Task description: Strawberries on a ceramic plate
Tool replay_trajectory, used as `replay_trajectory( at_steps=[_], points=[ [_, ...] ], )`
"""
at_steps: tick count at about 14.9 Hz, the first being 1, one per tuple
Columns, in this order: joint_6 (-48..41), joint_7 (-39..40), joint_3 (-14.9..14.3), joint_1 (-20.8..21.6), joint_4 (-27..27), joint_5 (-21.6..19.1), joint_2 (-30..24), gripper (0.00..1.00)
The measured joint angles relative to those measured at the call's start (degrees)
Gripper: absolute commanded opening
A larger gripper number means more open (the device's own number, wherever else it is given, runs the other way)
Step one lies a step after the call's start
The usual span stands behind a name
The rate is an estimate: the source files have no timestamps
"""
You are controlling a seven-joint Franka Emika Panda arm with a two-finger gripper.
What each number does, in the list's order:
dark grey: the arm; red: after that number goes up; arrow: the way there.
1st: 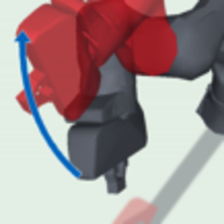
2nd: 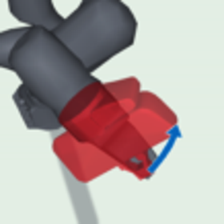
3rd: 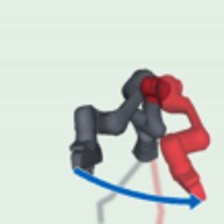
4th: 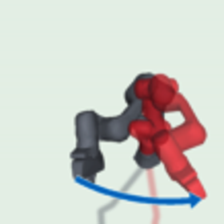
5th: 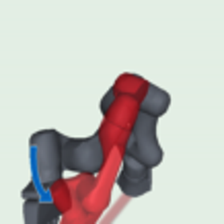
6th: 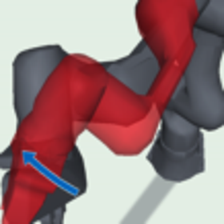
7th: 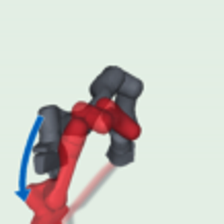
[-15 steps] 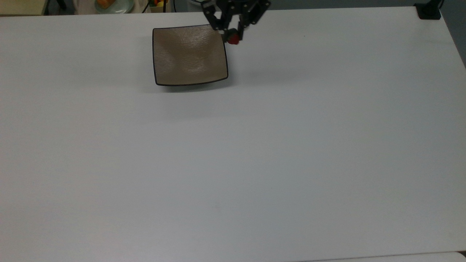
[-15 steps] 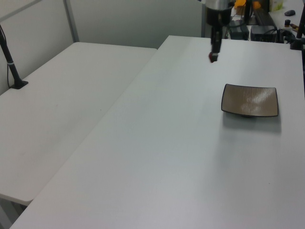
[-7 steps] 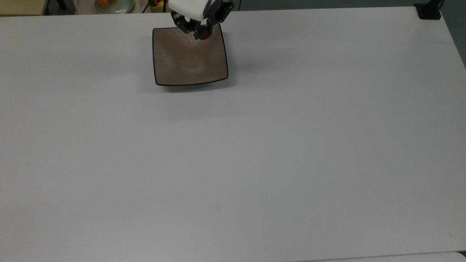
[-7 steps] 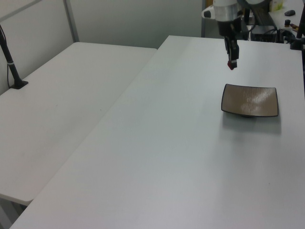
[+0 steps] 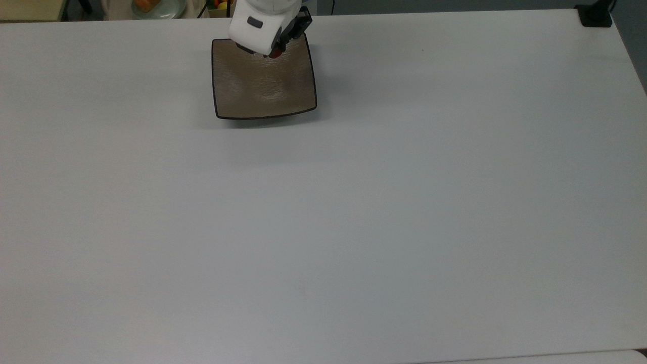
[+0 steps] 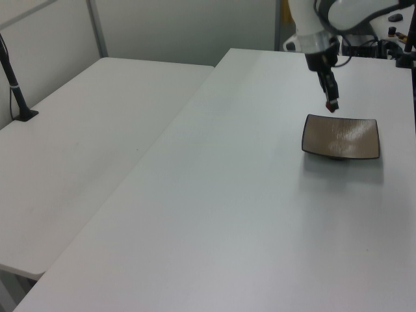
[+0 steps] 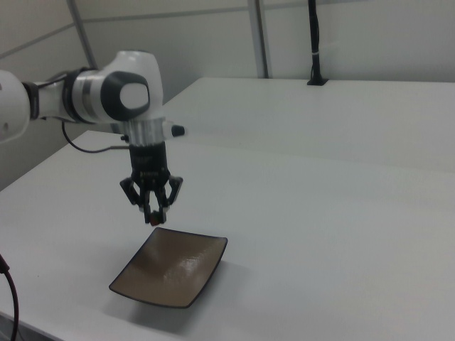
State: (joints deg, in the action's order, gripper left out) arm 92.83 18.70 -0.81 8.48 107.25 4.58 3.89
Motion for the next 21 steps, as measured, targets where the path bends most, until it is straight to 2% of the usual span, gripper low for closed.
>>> replay_trajectory(
  at_steps=[1, 3, 4, 5, 6, 7, 14, 17, 21],
  points=[
    [0.1, 0.0, 0.0, -0.3, 1.0, 0.0, 0.3, 0.13],
    [0.1, 0.0, 0.0, -1.0, 2.2, 0.0, 1.1, 0.37],
    [0.2, 0.0, 0.0, -1.4, 2.5, 0.0, 1.5, 0.42],
    [0.2, 0.0, 0.0, -2.0, 2.6, 0.0, 1.8, 0.74],
    [0.2, 0.0, 0.0, -3.0, 2.6, 0.0, 2.1, 0.90],
    [0.2, 0.0, 0.0, -3.5, 2.6, 0.0, 2.2, 1.00],
    [0.2, 0.0, 0.0, -3.7, 2.0, -0.6, 1.7, 1.00],
    [0.3, -0.1, 0.1, -3.4, -0.4, -0.8, 0.4, 1.00],
    [0.3, -8.2, 0.1, -2.2, -4.6, -1.4, -3.0, 1.00]
  ],
)
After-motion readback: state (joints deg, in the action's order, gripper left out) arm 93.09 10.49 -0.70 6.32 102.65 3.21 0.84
